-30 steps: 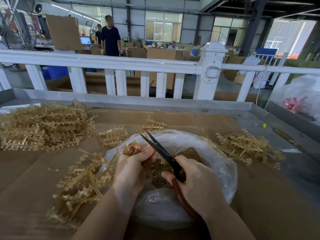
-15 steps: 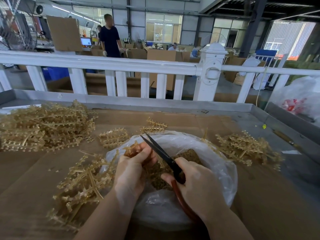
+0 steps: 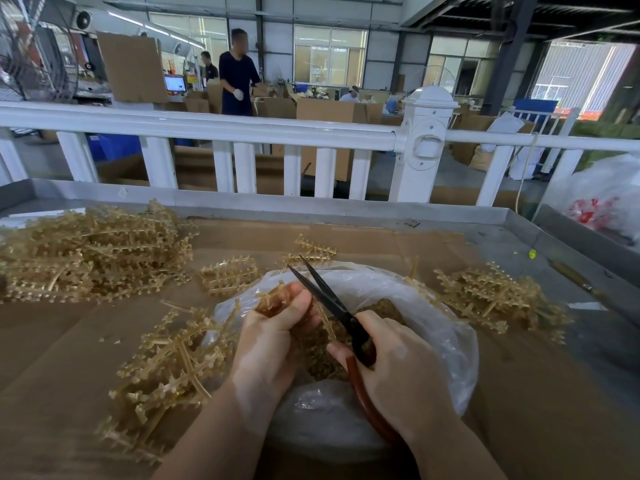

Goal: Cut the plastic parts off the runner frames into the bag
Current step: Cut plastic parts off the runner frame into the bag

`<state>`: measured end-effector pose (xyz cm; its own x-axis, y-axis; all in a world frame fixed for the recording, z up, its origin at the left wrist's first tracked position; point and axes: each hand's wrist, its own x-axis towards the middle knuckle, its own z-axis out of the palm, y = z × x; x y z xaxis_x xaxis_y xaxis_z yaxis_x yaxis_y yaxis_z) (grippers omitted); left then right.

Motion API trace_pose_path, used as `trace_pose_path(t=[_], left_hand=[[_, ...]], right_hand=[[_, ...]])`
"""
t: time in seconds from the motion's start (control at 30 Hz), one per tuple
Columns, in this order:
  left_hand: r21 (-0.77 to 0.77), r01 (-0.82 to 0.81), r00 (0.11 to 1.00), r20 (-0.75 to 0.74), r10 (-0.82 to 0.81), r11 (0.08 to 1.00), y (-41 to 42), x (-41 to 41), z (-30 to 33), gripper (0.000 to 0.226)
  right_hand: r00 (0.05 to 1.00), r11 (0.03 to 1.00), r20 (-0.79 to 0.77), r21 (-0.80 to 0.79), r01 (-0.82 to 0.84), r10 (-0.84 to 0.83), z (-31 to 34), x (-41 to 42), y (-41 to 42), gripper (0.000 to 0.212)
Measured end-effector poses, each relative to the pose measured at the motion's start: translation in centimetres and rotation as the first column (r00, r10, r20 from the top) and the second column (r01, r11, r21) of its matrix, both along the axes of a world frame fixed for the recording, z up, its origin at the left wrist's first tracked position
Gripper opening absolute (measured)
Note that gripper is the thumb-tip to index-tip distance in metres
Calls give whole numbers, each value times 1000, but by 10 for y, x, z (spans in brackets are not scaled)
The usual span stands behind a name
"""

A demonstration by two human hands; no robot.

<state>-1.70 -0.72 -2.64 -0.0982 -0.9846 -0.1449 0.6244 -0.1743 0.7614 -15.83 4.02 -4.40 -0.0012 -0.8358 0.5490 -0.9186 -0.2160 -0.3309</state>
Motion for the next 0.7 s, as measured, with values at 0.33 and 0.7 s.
trace_pose_path(t=[0.33,0.7], left_hand=[[-11,-93,996,8,93,996,-1,-2,1,37],[-33,-115,987,112,118,993,-3,-3,-2,31]], right_hand=[[999,999,-30,44,-24,26,0,1,0,42],[998,998,-56,49,-37,40,0,0,0,43]])
